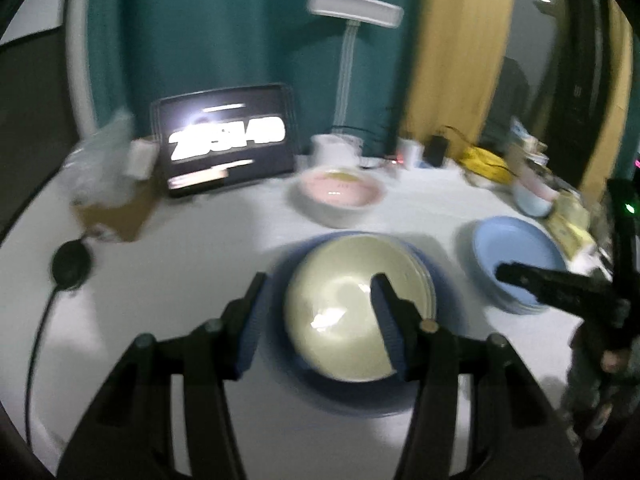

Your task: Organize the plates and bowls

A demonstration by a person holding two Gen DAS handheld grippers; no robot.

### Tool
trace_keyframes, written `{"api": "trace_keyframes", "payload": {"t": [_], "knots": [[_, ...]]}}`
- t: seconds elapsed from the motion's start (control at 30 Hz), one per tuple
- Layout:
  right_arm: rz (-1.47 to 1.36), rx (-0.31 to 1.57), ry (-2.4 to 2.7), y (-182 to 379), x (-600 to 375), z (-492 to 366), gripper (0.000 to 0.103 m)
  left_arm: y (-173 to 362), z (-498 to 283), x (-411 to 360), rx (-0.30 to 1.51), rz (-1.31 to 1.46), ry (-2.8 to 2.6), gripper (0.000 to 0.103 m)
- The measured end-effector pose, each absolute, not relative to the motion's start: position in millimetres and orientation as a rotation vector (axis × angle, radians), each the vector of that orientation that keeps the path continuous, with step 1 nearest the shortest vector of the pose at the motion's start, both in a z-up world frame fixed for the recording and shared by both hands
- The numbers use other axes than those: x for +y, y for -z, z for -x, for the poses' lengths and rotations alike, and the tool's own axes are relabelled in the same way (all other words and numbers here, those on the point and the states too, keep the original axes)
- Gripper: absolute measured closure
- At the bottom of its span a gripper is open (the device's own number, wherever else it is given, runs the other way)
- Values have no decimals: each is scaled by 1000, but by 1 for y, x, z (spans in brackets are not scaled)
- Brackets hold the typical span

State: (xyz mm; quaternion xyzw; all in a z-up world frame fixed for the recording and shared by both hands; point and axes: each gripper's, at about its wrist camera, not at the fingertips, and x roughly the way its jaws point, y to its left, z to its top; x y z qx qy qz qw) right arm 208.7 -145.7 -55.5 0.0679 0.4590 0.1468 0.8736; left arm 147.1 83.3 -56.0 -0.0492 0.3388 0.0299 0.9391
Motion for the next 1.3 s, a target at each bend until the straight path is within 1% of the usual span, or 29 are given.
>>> {"api": "trace_keyframes", "payload": {"t": [0.17,0.23,0.27,0.37,0.47,0.5,0.53,0.57,0.6,0.67,0.97,1.2,1.3], "knots": [[-143,998,-384,64,-104,-207,74,75,-149,130,693,154,-134,50],[-149,981,-377,63,-98,-207,72,87,-157,140,724,174,-133,50],[-159,997,-386,66,-95,-208,71,93,-161,143,738,185,-129,50],[-175,1042,-394,74,-87,-212,71,102,-168,147,738,207,-88,49],[-162,1079,-389,84,-79,-212,71,116,-186,138,810,192,-27,49],[-177,1087,-395,87,-78,-212,71,119,-187,137,806,181,-47,49],[-189,1086,-397,89,-80,-211,71,121,-190,134,821,171,-42,50],[-197,1085,-408,89,-80,-211,77,121,-191,133,826,167,-33,50],[-194,1086,-422,88,-80,-210,86,121,-191,131,828,170,-18,50],[-159,1085,-411,85,-77,-207,89,118,-190,126,828,163,-6,52],[-161,1116,-363,85,-108,-194,91,113,-181,88,843,125,60,52],[-165,1095,-296,78,-138,-183,92,118,-184,58,874,111,123,52],[-166,1097,-280,76,-144,-184,92,117,-188,57,887,114,125,51]]}}
